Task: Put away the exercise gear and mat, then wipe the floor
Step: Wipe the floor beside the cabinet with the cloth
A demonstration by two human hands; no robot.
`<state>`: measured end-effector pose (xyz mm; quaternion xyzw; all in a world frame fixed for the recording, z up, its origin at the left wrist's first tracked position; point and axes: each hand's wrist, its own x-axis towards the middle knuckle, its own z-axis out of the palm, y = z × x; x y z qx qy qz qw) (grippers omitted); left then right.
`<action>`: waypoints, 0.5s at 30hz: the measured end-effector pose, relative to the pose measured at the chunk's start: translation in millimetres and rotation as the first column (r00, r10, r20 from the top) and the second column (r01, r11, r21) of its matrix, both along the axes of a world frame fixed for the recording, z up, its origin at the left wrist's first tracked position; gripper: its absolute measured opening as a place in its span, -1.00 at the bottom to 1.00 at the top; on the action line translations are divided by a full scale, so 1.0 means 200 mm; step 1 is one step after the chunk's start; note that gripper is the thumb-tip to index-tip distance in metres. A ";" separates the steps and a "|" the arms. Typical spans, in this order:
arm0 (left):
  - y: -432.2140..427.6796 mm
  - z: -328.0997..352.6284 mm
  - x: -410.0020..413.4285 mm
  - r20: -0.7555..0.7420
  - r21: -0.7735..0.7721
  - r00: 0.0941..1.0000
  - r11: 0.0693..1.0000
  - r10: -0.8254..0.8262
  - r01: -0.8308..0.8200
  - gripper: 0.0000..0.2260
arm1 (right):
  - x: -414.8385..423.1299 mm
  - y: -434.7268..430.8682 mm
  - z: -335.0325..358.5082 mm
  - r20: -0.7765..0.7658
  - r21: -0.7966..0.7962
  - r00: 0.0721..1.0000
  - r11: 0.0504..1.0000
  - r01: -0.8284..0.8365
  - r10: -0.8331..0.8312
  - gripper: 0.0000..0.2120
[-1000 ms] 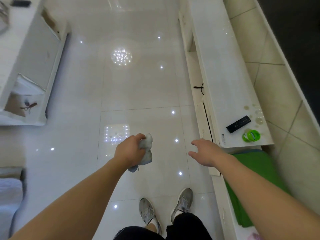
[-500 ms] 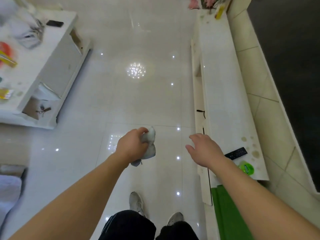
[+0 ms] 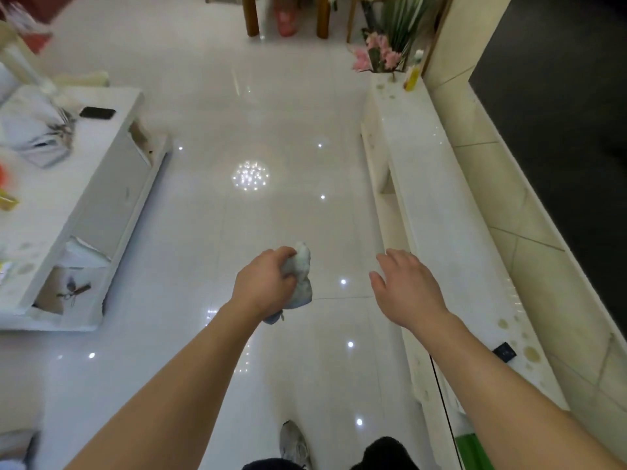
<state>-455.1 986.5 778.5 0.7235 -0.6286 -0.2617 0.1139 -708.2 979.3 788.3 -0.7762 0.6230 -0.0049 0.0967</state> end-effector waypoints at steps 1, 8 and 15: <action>-0.07 0.02 0.02 -0.005 -0.009 1.000 1.000 -0.013 0.012 -0.70 | 0.02 -0.04 0.02 -0.003 -0.014 1.000 1.000 0.007 -0.007 -0.59; -0.55 0.14 -0.01 0.003 -0.082 0.995 0.992 -0.099 0.099 -0.67 | 0.04 -0.44 0.12 -0.013 -0.075 0.998 0.996 0.052 -0.054 -0.59; -1.12 0.20 -0.08 0.018 -0.090 0.998 0.994 -0.068 0.069 -0.65 | -0.03 -1.01 0.16 0.006 -0.104 0.999 0.994 0.039 -0.039 -0.60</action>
